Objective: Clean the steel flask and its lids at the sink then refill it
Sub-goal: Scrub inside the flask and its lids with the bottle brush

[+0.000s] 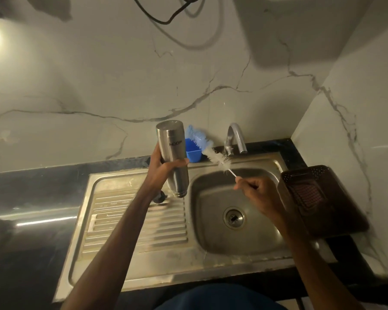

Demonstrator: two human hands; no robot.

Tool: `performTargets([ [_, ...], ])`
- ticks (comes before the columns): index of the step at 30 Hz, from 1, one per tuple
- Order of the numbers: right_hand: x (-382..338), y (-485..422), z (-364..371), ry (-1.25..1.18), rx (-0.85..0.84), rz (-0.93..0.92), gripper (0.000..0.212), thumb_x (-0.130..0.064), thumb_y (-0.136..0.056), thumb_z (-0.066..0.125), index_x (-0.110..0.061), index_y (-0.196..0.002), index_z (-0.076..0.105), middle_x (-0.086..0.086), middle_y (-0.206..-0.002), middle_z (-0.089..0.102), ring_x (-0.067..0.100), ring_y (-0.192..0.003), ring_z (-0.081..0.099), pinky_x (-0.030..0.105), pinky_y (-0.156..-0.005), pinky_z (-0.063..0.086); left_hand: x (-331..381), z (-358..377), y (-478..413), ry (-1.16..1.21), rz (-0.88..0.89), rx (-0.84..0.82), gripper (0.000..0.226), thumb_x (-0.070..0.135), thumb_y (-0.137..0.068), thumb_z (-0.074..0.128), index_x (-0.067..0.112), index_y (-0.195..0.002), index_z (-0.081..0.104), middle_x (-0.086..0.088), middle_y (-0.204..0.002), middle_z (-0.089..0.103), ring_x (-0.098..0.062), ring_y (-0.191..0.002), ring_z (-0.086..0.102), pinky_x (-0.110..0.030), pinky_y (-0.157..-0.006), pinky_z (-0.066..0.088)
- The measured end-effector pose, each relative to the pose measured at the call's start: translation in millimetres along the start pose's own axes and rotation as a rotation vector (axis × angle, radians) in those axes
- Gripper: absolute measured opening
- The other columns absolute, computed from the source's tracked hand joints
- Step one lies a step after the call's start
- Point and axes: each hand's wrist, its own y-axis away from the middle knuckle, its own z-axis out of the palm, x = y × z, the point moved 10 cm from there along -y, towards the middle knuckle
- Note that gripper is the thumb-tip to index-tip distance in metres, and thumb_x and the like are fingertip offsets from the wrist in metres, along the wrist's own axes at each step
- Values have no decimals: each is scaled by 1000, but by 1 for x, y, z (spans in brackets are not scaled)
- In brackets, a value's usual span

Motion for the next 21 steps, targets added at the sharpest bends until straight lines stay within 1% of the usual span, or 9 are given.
performTargets([
  [2,-15,-8,-1,34,26,-30,21,-30,-98,69,-23,-82,81,-12,-56,67,10,-47,55,18,-50,40,2,-6,0,28,-6,8,62,23,-72,85,35,-126,56,9,-114,73,-9,-103,70,-38,-89,56],
  [5,-39,-17,-5,-8,82,-128,20,-23,-98,70,-15,-83,80,-9,-51,61,8,-42,51,11,-45,35,4,-15,-3,64,-8,16,62,24,-71,84,30,-127,58,4,-114,73,-14,-104,71,-40,-90,57],
  [8,-35,-23,1,-1,173,-176,19,-19,-97,70,-12,-83,78,-4,-55,62,7,-49,55,12,-51,40,2,-20,-3,95,-17,16,57,20,-73,84,30,-124,60,2,-114,74,-18,-105,72,-44,-93,57],
  [11,7,-31,30,113,94,-60,21,-24,-99,67,-20,-84,81,-10,-61,68,-1,-59,63,21,-61,44,-4,-25,-5,98,-46,16,61,21,-70,85,30,-125,60,1,-114,74,-19,-106,71,-48,-95,56],
  [13,24,-31,37,136,85,-15,22,-27,-99,68,-24,-82,82,-9,-57,68,-2,-54,61,20,-57,41,-9,-29,-5,84,-61,20,64,24,-69,85,29,-127,59,1,-115,74,-20,-107,71,-48,-95,57],
  [15,23,-29,39,84,87,-5,21,-27,-99,68,-25,-82,81,-9,-56,67,1,-51,59,14,-52,39,-15,-32,-5,79,-80,29,66,25,-68,85,28,-129,59,0,-116,74,-22,-108,71,-50,-95,57],
  [17,19,-28,44,32,62,3,20,-27,-98,69,-23,-83,82,-10,-55,65,1,-50,55,13,-51,38,-21,-32,-3,84,-95,40,63,25,-69,86,27,-127,60,-2,-116,74,-25,-109,71,-52,-96,58],
  [19,14,-28,52,-48,19,31,21,-28,-98,70,-20,-82,80,-7,-54,62,2,-49,50,17,-51,37,-29,-29,-1,132,-129,50,61,25,-70,86,24,-126,60,-4,-116,74,-27,-109,71,-54,-98,57],
  [21,7,-28,61,-119,-20,39,24,-31,-98,70,-16,-80,77,-1,-58,63,9,-54,51,24,-54,40,-36,-26,1,200,-170,50,62,25,-72,86,22,-127,59,-6,-118,73,-28,-111,70,-56,-100,56],
])
